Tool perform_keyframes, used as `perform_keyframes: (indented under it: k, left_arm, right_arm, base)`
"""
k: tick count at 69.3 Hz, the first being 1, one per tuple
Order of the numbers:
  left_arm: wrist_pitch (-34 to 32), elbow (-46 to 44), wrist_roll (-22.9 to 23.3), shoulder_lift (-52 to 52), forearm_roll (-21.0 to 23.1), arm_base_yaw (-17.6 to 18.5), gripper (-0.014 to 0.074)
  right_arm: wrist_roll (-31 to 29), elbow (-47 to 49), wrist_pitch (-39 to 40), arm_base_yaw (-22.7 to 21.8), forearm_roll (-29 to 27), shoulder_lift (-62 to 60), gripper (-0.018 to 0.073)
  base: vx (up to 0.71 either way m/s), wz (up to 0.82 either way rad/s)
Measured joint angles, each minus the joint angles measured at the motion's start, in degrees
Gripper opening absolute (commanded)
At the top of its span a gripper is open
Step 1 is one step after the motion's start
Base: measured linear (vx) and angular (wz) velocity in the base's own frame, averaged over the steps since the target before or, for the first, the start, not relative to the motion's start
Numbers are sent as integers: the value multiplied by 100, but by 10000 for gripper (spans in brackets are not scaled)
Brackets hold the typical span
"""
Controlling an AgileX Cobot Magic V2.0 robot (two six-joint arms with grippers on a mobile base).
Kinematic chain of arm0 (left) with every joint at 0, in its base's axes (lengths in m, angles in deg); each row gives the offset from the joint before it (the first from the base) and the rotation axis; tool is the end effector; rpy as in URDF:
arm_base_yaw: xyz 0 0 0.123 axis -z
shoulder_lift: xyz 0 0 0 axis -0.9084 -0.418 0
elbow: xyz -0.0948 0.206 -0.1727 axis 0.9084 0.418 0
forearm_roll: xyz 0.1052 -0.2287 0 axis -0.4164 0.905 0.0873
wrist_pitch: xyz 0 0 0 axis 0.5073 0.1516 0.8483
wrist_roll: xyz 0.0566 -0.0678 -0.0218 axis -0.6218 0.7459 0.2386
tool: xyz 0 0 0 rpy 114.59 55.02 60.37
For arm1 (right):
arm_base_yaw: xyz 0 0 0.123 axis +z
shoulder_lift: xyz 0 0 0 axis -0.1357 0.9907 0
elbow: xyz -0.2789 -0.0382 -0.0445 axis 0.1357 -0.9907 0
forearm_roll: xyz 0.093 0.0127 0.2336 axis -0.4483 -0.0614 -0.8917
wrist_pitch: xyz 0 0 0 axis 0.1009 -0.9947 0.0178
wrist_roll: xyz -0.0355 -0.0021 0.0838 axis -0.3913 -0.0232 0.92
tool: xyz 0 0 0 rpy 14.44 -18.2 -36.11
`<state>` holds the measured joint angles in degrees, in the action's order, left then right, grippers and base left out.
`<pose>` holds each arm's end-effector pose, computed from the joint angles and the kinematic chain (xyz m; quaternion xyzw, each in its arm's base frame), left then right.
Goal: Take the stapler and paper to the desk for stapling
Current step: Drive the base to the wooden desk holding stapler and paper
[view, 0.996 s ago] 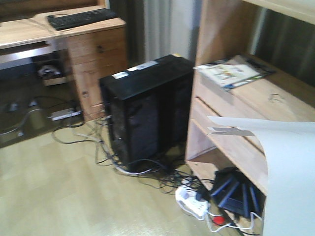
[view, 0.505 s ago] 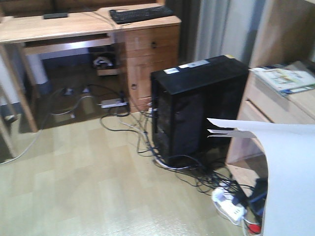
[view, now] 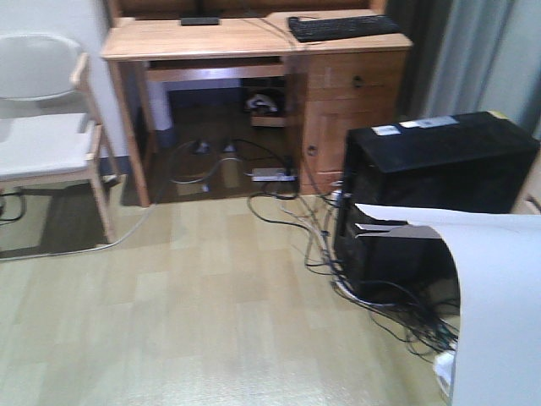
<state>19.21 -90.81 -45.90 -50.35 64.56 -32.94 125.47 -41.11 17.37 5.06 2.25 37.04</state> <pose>0.0007 -0.0075 0.3492 0.2926 0.6497 -0.1432 0.6868 0.0494 0.0180 0.2848 0.1603 0.2834 0.7148 0.6189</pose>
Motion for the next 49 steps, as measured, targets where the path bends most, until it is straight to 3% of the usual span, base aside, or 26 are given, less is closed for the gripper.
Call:
perform_keyframes:
  k: [49]
  left_arm:
    - [0, 0, 0, 6, 0, 0, -6]
  right_arm:
    - [0, 0, 0, 0, 0, 0, -2]
  base:
    - [17, 29]
